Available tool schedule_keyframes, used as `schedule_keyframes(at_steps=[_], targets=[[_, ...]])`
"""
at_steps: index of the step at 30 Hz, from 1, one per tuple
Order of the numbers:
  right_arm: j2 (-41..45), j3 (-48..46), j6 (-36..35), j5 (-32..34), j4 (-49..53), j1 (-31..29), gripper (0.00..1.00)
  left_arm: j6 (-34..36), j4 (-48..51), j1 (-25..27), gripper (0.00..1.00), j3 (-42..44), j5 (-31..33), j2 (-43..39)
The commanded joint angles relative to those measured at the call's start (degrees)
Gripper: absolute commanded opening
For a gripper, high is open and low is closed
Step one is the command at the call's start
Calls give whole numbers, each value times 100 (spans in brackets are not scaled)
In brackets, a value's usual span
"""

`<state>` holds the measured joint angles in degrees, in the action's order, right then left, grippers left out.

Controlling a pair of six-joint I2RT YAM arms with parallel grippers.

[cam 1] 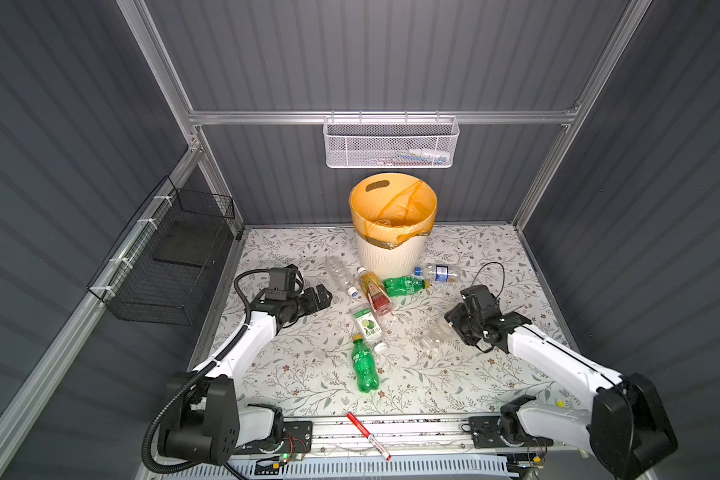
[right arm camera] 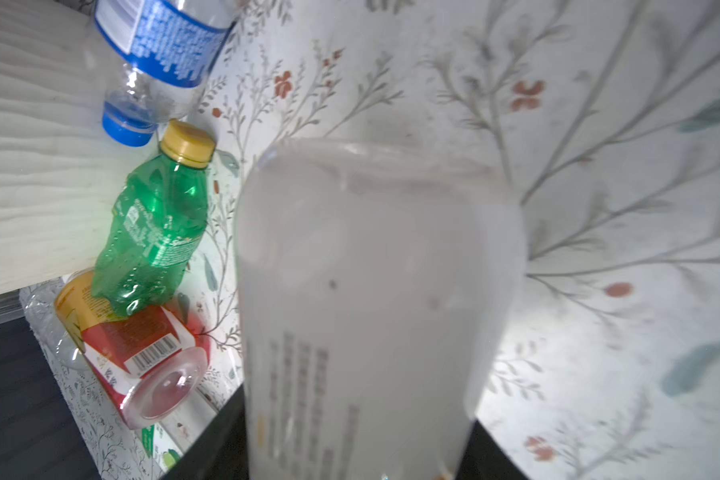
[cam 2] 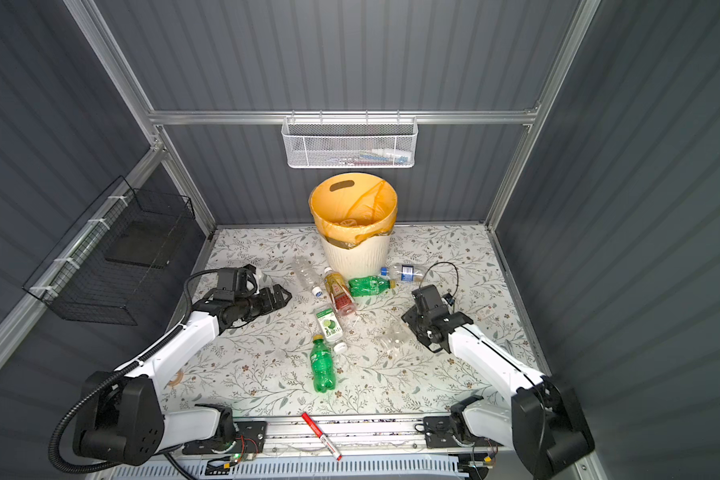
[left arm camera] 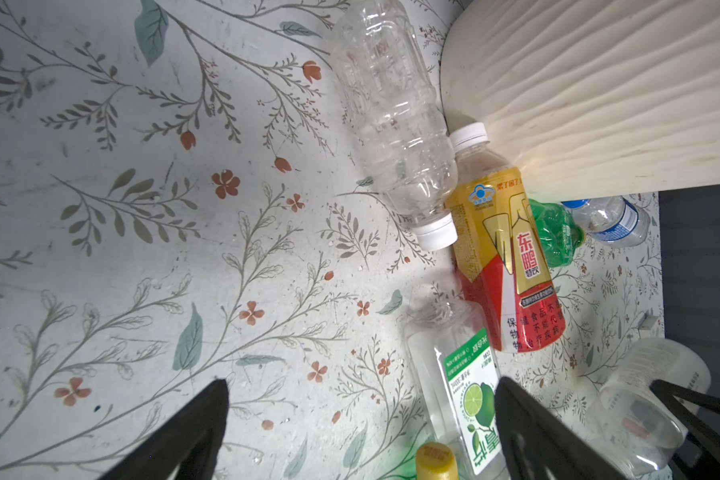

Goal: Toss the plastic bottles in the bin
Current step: 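Carry the white bottle over the bin and open the right gripper, then withdraw right arm from bin while left gripper reaches clear bottle near bin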

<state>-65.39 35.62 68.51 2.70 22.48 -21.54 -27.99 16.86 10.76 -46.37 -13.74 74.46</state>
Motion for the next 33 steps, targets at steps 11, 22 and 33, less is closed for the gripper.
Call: schedule_keyframes(at_steps=[11,22,33], targets=[[715,1902,-1289,-248,2081,265,55,-248,-572,-39,96,-182,-390,446],[-5268,13927,-1081,-2650,3927,895,99,-264,-649,-22,100,-238,-472,447],[-2250,8715,-2126,-1804,2009,976,99,-506,-847,-5,100,-629,-384,941]])
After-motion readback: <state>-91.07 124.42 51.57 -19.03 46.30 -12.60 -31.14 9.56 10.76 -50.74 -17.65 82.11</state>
